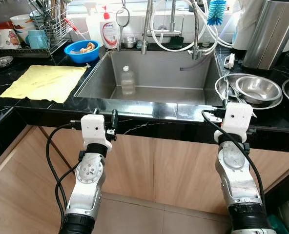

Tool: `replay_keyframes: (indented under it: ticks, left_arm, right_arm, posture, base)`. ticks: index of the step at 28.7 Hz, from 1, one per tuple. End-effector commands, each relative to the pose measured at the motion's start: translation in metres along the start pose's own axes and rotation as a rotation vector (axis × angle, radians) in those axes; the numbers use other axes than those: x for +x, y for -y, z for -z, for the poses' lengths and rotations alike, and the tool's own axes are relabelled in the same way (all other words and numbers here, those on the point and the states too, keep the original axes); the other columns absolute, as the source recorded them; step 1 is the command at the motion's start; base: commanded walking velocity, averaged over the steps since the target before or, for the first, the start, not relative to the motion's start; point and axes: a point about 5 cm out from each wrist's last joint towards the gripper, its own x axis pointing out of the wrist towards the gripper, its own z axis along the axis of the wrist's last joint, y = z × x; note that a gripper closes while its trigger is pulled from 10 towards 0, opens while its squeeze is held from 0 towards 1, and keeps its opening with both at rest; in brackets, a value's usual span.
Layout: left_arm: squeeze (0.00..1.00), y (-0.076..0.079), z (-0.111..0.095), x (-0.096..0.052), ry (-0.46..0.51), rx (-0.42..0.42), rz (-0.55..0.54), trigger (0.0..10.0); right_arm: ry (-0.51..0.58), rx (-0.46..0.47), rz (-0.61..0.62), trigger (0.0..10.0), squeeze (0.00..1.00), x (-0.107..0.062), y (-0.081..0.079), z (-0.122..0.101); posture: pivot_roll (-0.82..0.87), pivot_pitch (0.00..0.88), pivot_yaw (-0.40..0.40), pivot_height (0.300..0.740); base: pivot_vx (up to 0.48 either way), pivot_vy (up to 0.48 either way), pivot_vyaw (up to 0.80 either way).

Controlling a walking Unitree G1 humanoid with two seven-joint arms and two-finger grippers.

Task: Kitchen organization

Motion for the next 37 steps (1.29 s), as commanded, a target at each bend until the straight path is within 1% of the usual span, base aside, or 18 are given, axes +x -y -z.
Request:
replay_keyframes:
  ticks: [1,2,3,8,10,12,13,14,16,17,22,23,27,29,31,37]
  left_arm:
    - [0.00,-0.001,-0.004,0.003,0.009,-0.011,-0.015,10.0]
    - [0.00,-0.001,-0.004,0.003,0.009,-0.011,-0.015,10.0]
    - [0.00,-0.001,-0.005,0.003,0.012,-0.014,-0.017,10.0]
    - [0.00,0.002,-0.008,0.007,0.031,-0.034,-0.018,10.0]
    - [0.00,0.005,-0.010,0.009,0.041,-0.039,-0.014,10.0]
    - [0.00,0.006,-0.011,0.010,0.046,-0.042,-0.013,10.0]
    - [0.00,0.006,-0.014,0.012,0.061,-0.038,-0.014,10.0]
    - [0.00,0.007,-0.014,0.013,0.065,-0.035,-0.014,10.0]
    - [0.00,0.007,-0.014,0.013,0.064,-0.033,-0.013,10.0]
    - [0.00,0.007,-0.014,0.013,0.061,-0.035,-0.015,10.0]
    - [0.00,0.007,-0.012,0.012,0.056,-0.060,-0.013,10.0]
    - [0.00,0.007,-0.012,0.012,0.057,-0.060,-0.007,10.0]
    - [0.00,0.008,-0.011,0.013,0.057,-0.061,-0.005,10.0]
    - [0.00,0.009,-0.011,0.013,0.060,-0.059,0.003,10.0]
    - [0.00,0.010,-0.012,0.014,0.064,-0.060,0.011,10.0]
    - [0.00,0.010,-0.011,0.014,0.063,-0.060,0.019,10.0]
  right_arm:
    - [0.076,-0.016,-0.021,0.0,0.00,0.002,-0.006,-0.016]
    - [0.076,-0.016,-0.021,0.0,0.00,0.002,-0.006,-0.016]
    - [0.093,-0.015,-0.033,10.0,0.00,0.001,-0.008,-0.018]
    - [0.156,0.050,-0.137,10.0,0.00,-0.009,-0.023,-0.026]
    - [0.180,0.040,-0.195,10.0,0.00,-0.016,-0.032,-0.029]
    - [0.188,0.039,-0.214,10.0,0.00,-0.018,-0.034,-0.029]
    - [0.178,0.038,-0.277,10.0,0.00,-0.027,-0.042,-0.026]
    - [0.168,0.041,-0.293,10.0,0.00,-0.030,-0.044,-0.024]
    - [0.146,0.048,-0.290,10.0,0.00,-0.031,-0.045,-0.021]
    - [0.115,0.049,-0.290,10.0,0.00,-0.031,-0.046,-0.017]
    - [0.140,0.071,-0.300,10.0,0.00,-0.029,-0.044,-0.022]
    - [0.157,0.067,-0.303,10.0,0.00,-0.028,-0.043,-0.024]
    - [0.172,0.055,-0.311,10.0,0.00,-0.026,-0.042,-0.027]
    - [0.161,0.100,-0.296,10.0,0.00,-0.025,-0.041,-0.026]
    - [0.164,0.072,-0.300,10.0,0.00,-0.025,-0.042,-0.026]
    - [0.164,0.089,-0.293,10.0,0.00,-0.025,-0.043,-0.028]
  posture:
    - [-0.15,0.000,0.052,0.740]
    - [-0.15,0.000,0.052,0.740]
    - [-0.15,0.000,0.050,0.740]
    - [-0.15,0.000,0.047,0.740]
    - [-0.15,0.000,0.048,0.740]
    - [-0.15,0.000,0.048,0.740]
    - [-0.15,0.000,0.050,0.740]
    - [-0.15,0.000,0.050,0.740]
    - [-0.15,0.000,0.050,0.740]
    - [-0.16,0.000,0.053,0.740]
    - [-0.17,0.000,0.058,0.740]
    - [-0.17,0.000,0.060,0.740]
    - [-0.17,0.000,0.058,0.740]
    - [-0.17,0.000,0.060,0.740]
    - [-0.18,0.000,0.065,0.740]
    - [-0.18,0.000,0.072,0.740]
  base:
    - [0.000,0.000,0.00]
    - [0.000,0.000,0.00]
    - [0.000,0.000,0.00]
    - [0.000,0.000,0.00]
    - [0.000,0.000,0.00]
    - [0.000,0.000,0.00]
    - [0.000,0.000,0.00]
    - [0.000,0.000,0.00]
    - [0.000,0.000,0.00]
    - [0.000,0.000,0.00]
    - [0.000,0.000,0.00]
    - [0.262,0.000,0.65]
    - [0.281,0.000,0.76]
    - [0.296,0.000,0.00]
    - [0.294,0.000,0.00]
    - [0.298,0.000,0.00]
